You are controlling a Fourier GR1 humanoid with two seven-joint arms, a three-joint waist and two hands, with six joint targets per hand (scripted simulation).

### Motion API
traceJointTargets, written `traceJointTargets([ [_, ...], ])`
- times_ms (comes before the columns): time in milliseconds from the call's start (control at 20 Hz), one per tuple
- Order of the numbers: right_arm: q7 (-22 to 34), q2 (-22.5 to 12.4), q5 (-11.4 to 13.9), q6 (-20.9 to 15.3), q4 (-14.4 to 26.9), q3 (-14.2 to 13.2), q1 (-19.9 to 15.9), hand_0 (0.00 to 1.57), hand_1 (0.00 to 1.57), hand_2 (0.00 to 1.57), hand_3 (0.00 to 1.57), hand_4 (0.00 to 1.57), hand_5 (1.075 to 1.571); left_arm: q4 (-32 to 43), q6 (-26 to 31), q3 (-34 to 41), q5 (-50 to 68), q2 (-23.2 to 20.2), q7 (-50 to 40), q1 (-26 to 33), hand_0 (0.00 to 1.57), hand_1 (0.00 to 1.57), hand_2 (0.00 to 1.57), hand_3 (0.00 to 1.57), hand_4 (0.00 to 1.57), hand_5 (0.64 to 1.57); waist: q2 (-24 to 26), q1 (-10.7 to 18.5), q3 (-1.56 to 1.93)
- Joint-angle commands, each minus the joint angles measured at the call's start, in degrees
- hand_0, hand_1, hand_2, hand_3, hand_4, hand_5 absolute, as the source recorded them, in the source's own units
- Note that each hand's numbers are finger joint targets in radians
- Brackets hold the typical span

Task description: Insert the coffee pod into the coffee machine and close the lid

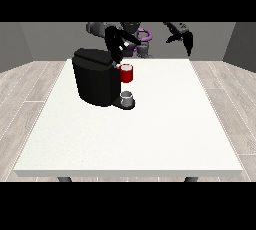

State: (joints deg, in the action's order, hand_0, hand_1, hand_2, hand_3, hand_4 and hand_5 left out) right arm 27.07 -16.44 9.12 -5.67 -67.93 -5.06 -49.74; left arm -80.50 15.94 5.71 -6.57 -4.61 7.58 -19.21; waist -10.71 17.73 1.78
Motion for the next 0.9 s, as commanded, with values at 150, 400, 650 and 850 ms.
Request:
traceJointTargets([
  [150, -4.07, 0.90, 0.39, 2.13, -5.95, 3.62, -7.64, 0.00, 0.00, 0.00, 0.00, 0.05, 1.571, 0.14, 1.25, -1.64, 0.32, 0.86, 0.05, -3.01, 0.00, 0.00, 0.00, 0.00, 0.37, 1.571, -3.12, 8.18, -1.74],
  [400, -6.77, -0.24, 2.69, 0.67, -2.77, 3.39, -14.11, 0.00, 0.00, 0.00, 0.00, 0.00, 1.571, -1.03, 3.33, -0.46, 2.23, -1.26, -1.94, -9.12, 0.00, 0.00, 0.00, 0.00, 0.36, 1.571, -7.99, 11.34, -1.80],
  [650, -9.71, 1.32, 2.76, 0.60, 1.74, 3.04, -19.48, 0.00, 0.00, 0.00, 0.00, 0.00, 1.571, -0.28, 2.73, -1.05, 1.80, -0.51, -0.11, -9.19, 0.00, 0.00, 0.00, 0.00, 0.20, 1.571, -10.43, 10.93, -1.81],
  [850, -13.55, 1.57, 2.43, 0.00, 6.50, 1.29, -20.39, 0.00, 0.00, 0.00, 0.00, 0.00, 1.571, -2.30, 3.47, -0.92, 2.63, -1.20, -1.55, -9.30, 0.00, 0.00, 0.00, 0.00, 0.30, 1.571, -11.21, 11.59, -1.80],
])
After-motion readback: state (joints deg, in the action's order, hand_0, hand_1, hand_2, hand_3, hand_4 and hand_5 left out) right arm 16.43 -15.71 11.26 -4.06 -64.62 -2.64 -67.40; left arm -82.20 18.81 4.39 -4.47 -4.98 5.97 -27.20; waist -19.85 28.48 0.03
